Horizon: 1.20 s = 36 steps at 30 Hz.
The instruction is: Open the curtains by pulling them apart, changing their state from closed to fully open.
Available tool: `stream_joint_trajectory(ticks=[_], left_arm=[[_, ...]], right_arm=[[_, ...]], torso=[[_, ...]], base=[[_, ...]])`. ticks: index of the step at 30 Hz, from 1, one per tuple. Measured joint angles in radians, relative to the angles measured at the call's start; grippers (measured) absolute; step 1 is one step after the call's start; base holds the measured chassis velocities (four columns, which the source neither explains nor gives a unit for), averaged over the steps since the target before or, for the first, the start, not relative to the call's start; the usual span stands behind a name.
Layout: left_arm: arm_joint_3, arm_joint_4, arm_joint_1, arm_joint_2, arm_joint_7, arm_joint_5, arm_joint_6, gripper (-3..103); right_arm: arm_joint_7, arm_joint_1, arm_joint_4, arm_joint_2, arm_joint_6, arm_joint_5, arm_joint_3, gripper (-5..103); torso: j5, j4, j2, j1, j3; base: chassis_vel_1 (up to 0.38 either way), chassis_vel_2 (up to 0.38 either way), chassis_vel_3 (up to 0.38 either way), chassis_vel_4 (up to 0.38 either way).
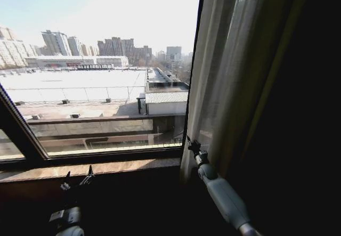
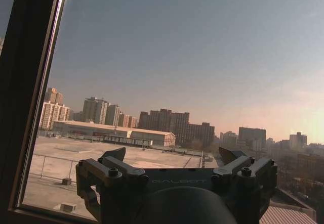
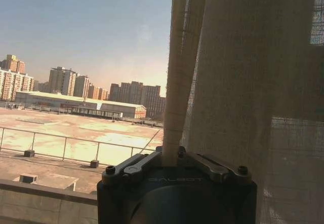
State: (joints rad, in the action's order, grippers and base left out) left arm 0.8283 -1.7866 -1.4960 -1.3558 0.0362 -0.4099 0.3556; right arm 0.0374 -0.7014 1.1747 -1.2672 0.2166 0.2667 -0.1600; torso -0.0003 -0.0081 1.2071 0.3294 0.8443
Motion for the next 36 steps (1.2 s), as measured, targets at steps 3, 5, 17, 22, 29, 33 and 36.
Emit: stream_joint_trajectory(ticks=[3,5,17,22,29,33,36], left_arm=[[0.000,0.000,0.000,0.000,0.000,0.000,0.000,100],[0.000,0.000,0.000,0.000,0.000,0.000,0.000,100],[0.000,0.000,0.000,0.000,0.000,0.000,0.000,100],[0.000,0.000,0.000,0.000,0.000,0.000,0.000,100],[0.000,0.000,0.000,0.000,0.000,0.000,0.000,100],[0.000,0.000,0.000,0.000,0.000,0.000,0.000,100],[-0.001,0.000,0.000,0.000,-0.001,0.000,0.000,100]], right_arm=[[-0.003,-0.002,0.000,0.000,-0.004,0.007,0.000,1],[-0.006,-0.004,0.000,0.001,-0.008,0.011,0.000,0],[-0.011,-0.021,0.008,0.008,-0.009,0.016,-0.005,0],[-0.011,-0.023,0.007,0.014,0.002,0.014,-0.007,0],[0.000,-0.018,-0.006,0.011,0.045,-0.003,-0.004,0],[-0.002,-0.016,-0.005,0.013,0.043,-0.011,0.006,0],[0.008,-0.013,-0.007,0.011,0.033,-0.014,0.016,0]], torso=[[0.0000,0.0000,0.000,0.000,0.000],[0.0000,0.0001,0.000,0.000,0.000],[0.0000,0.0001,0.000,0.000,0.000],[0.0001,-0.0001,0.000,0.000,0.000],[0.0004,-0.0001,0.000,0.000,0.000],[0.0005,-0.0005,0.000,0.000,0.000],[0.0004,-0.0006,0.000,0.000,0.000]], base=[[0.000,0.000,0.000,0.000],[0.000,0.000,0.000,0.000],[-0.125,-0.112,0.122,0.113],[-0.263,-0.261,0.252,0.253],[-0.277,-0.276,0.280,0.303],[-0.150,-0.159,0.147,0.140],[-0.048,-0.057,0.014,0.036]])
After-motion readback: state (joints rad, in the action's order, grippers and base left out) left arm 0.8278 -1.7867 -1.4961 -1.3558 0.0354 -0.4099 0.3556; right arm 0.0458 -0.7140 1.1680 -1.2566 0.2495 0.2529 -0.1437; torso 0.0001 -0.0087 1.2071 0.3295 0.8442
